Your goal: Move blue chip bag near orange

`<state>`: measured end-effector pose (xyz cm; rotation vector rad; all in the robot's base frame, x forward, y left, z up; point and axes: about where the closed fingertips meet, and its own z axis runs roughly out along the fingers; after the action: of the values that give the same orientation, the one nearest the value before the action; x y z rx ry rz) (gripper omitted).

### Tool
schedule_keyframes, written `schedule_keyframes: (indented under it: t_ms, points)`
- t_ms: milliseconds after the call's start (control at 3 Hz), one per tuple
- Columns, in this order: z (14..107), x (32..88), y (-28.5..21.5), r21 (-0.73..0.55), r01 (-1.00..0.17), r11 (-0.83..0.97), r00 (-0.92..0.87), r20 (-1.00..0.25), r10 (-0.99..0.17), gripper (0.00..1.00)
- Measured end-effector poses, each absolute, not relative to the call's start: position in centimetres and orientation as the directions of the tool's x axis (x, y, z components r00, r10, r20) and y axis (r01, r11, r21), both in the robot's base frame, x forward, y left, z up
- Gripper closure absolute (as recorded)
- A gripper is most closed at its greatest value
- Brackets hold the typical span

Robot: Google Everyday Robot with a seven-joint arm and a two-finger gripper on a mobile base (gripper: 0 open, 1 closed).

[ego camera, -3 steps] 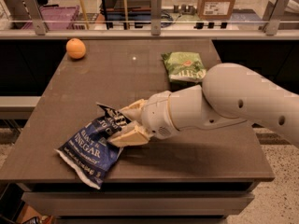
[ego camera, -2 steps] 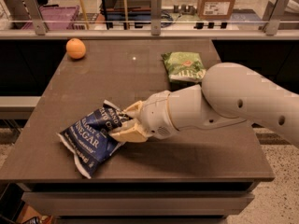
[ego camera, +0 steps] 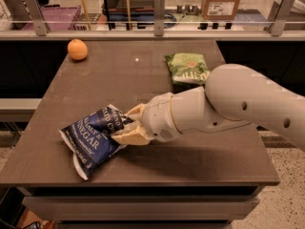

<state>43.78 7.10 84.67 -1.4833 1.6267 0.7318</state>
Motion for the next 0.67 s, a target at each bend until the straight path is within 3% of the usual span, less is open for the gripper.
schedule_keyframes:
  t_ms: [667]
  points:
    - [86.2, 46.2, 6.5, -0.079, -0.98, 0.182, -0.032, -0.841, -0.54, 1.0]
